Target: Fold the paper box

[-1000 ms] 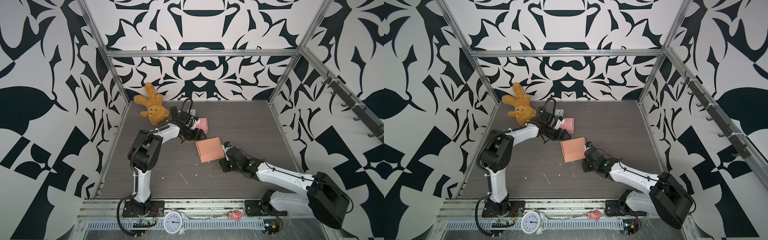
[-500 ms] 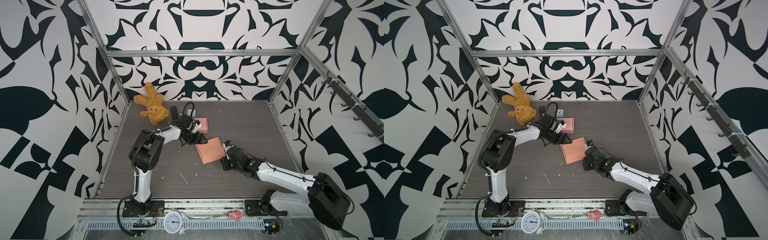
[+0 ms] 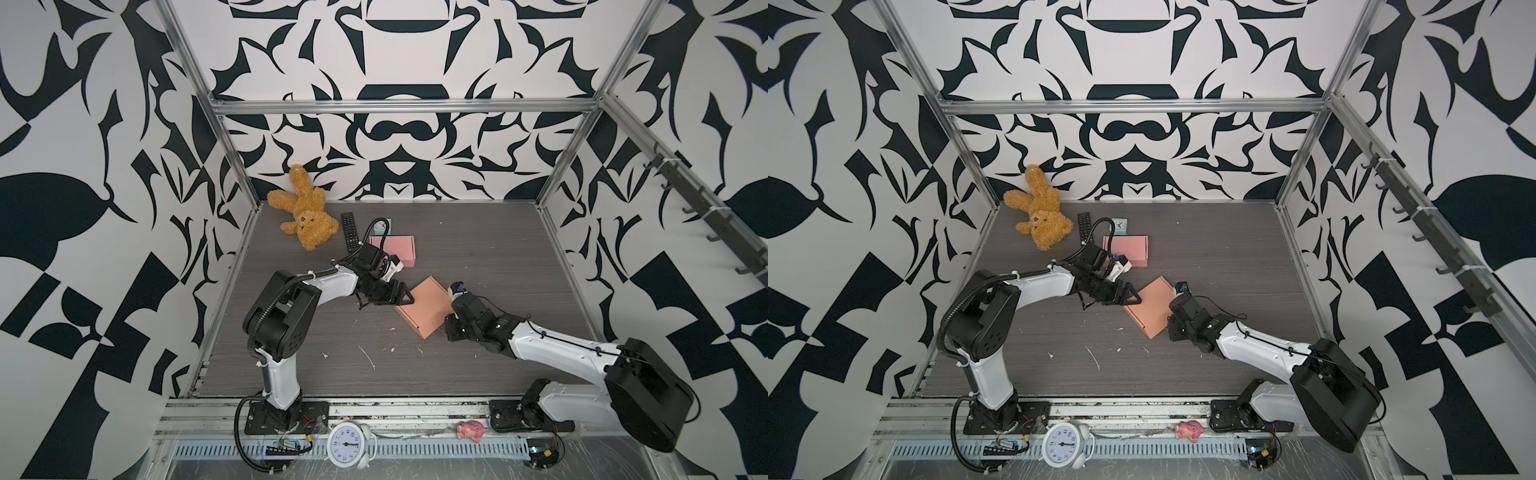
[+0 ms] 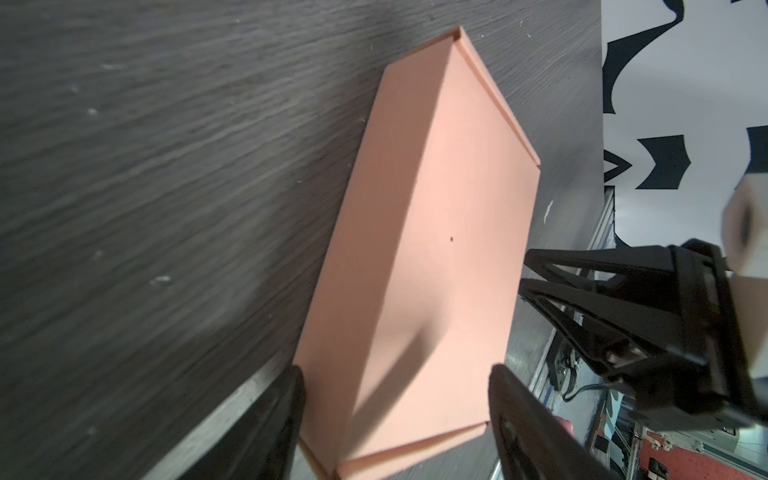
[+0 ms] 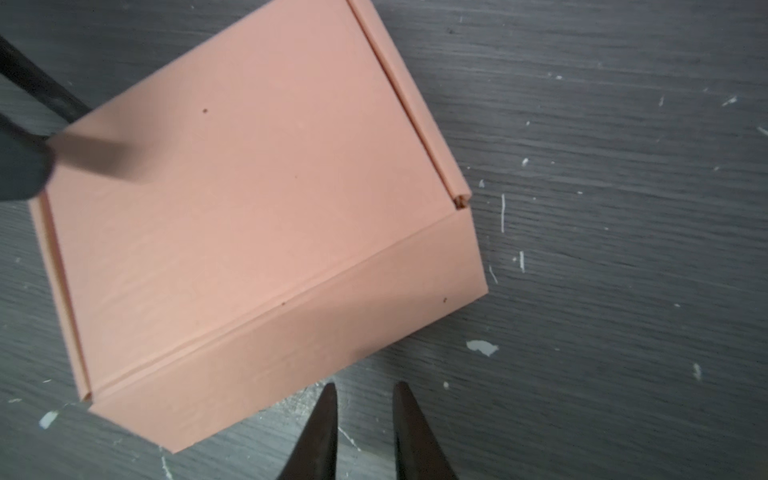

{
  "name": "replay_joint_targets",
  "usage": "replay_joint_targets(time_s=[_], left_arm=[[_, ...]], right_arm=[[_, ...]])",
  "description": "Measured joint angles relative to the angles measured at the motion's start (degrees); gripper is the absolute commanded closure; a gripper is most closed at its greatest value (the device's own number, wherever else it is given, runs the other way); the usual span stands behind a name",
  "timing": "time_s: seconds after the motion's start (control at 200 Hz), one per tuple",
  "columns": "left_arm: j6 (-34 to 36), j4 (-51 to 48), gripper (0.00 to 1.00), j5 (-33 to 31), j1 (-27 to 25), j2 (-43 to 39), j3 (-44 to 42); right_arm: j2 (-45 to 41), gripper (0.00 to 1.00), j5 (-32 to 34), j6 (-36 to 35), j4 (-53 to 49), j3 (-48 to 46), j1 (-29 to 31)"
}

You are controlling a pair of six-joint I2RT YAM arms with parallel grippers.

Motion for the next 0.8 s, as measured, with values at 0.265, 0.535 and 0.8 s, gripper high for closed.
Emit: replay_joint_targets(time_s=[0.265, 0.535, 0.8], left_arm=[[-1.49, 0.98, 0.30, -0.76, -2.14, -0.61, -0.44], [-2.40, 1.22, 0.31, -1.46, -3.45, -0.61, -0.44], [-2.99, 1.20, 0.32, -1.84, -3.61, -0.61, -0.98]], right_arm=[[1.42, 0.76, 0.20, 0.04, 0.17, 0.00, 0.00], [3.96, 0.76, 0.20, 0.31, 2.08, -0.07, 0.00], [7.32, 0.77, -0.09, 0.48, 5.07, 0.26, 0.02]])
